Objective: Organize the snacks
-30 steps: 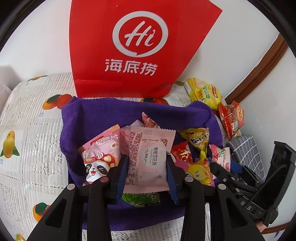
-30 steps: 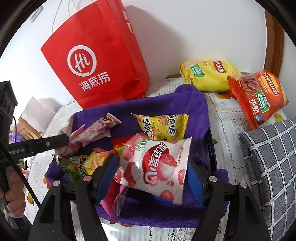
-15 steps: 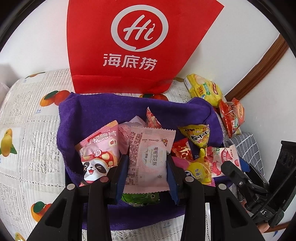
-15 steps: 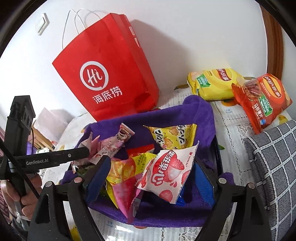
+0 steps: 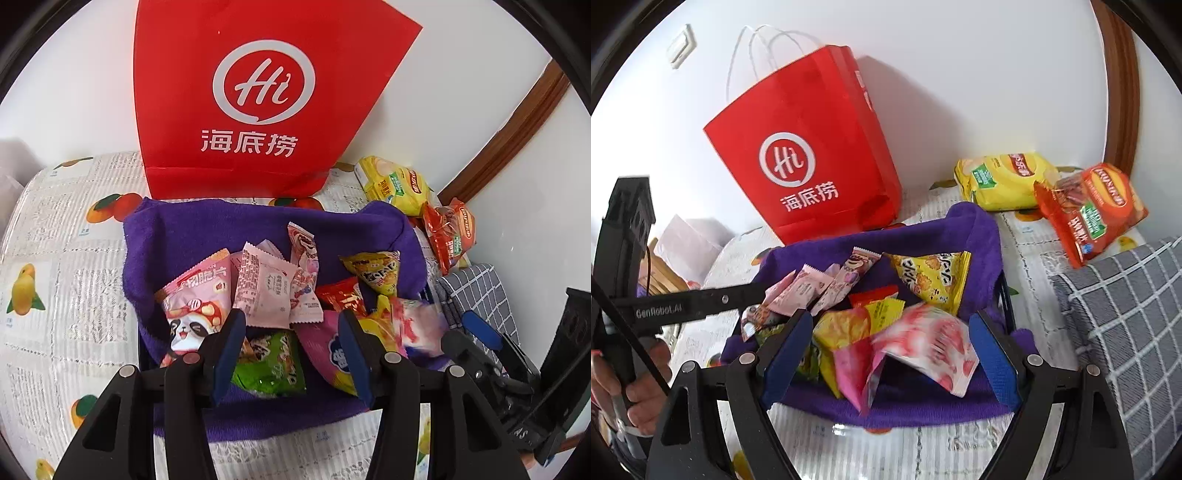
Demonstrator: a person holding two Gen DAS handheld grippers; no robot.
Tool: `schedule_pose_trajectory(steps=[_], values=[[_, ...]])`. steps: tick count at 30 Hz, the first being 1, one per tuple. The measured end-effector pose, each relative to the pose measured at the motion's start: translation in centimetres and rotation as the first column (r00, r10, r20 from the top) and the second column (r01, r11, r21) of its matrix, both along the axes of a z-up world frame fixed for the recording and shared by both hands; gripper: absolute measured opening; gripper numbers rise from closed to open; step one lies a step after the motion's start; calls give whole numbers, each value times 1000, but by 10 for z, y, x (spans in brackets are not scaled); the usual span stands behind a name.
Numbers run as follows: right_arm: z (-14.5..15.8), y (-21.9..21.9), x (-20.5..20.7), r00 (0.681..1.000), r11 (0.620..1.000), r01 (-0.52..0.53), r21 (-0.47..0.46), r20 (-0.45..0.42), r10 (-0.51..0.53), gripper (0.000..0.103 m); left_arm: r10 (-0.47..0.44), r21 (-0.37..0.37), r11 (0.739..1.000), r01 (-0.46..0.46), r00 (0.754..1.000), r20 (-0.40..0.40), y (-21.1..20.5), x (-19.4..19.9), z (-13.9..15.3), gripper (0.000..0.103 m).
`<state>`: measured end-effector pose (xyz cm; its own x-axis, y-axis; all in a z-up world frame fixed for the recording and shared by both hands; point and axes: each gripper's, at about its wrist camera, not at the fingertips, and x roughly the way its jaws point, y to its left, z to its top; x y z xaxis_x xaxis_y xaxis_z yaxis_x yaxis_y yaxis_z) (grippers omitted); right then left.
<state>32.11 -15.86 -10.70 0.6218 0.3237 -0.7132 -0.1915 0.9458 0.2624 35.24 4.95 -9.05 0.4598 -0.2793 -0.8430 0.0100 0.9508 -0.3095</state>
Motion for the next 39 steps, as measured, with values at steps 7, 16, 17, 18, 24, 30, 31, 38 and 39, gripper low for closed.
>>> schedule_pose_trajectory(steps=[7,16,17,18,24,30,31,38,39], values=[[25,5,-43,999,992,37,-117,36,-33,86,-5,14,1000,4,998,59,-13,-37,24,52],[54,-3,-106,997,988,68,-141,43,-63,86,-21,66,998,12,990,138,-26,-110,53,58],[57,-3,-112,997,987,71,-141,45,-65,86,-21,77,997,9,988,151,-28,-119,57,60],[60,-4,-120,996,986,77,-144,49,-71,86,-22,88,996,8,987,162,-30,-126,60,61],[74,-12,-171,991,982,117,-150,77,-107,88,-24,136,991,-6,977,214,-39,-176,76,65],[81,-19,-215,981,972,170,-164,121,-151,101,-13,161,987,-30,965,261,-43,-220,84,71],[82,-20,-221,980,970,176,-166,125,-157,102,-15,167,985,-31,963,269,-46,-228,85,73],[86,-25,-257,971,960,220,-174,131,-199,103,-25,202,978,-47,940,339,-55,-277,97,86],[87,-26,-263,971,961,221,-168,131,-201,103,-26,208,977,-51,936,352,-57,-285,100,88]])
